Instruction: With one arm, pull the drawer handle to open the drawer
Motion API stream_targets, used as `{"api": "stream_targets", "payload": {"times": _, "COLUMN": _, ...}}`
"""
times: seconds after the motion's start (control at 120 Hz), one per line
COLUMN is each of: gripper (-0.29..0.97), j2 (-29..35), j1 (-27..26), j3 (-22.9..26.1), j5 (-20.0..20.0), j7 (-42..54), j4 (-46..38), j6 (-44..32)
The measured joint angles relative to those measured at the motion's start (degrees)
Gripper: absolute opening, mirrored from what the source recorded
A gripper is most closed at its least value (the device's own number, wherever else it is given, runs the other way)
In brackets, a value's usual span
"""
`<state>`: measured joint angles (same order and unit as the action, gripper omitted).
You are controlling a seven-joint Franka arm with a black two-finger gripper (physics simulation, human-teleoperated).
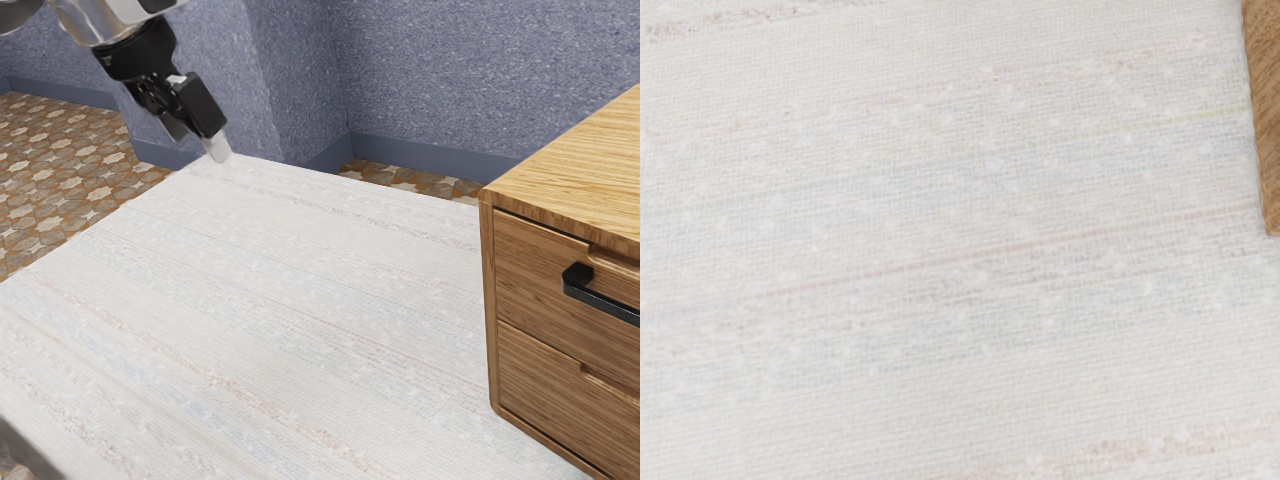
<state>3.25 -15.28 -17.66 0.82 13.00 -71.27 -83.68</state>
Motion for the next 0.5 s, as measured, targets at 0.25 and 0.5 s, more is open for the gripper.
{"api": "stream_targets", "payload": {"times": 0.25, "gripper": 0.68, "j2": -1.4, "j1": -5.1, "j3": 13.0, "j5": 1.5, "j7": -2.0, "j4": 0.3, "j6": 0.3}}
{"api": "stream_targets", "payload": {"times": 0.5, "gripper": 0.68, "j2": -0.9, "j1": -7.8, "j3": 15.9, "j5": 3.0, "j7": 12.4, "j4": 0.6, "j6": 3.9}}
